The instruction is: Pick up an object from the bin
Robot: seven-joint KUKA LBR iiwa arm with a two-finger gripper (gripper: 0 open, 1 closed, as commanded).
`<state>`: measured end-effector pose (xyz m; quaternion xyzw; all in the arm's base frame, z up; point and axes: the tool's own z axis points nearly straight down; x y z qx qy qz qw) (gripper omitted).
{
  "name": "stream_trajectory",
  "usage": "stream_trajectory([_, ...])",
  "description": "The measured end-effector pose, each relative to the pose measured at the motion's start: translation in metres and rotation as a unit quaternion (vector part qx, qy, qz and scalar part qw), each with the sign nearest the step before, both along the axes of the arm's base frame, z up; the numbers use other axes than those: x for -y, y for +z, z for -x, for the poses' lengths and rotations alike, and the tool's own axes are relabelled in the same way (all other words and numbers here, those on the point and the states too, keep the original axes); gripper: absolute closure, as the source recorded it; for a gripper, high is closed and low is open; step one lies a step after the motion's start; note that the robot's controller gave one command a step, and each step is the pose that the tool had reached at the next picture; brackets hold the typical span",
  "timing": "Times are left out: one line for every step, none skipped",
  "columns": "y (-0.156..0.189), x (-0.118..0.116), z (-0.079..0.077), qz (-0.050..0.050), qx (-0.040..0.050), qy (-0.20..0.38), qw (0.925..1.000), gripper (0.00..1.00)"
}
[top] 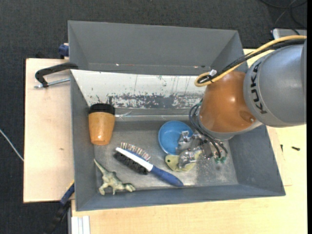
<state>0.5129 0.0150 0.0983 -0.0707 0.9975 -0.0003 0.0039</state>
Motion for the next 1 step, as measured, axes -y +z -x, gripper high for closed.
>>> stream_trajectory([0.1533, 0.0124, 0.0021, 0.001, 0.0031, 0.103, 0.9947, 1.0])
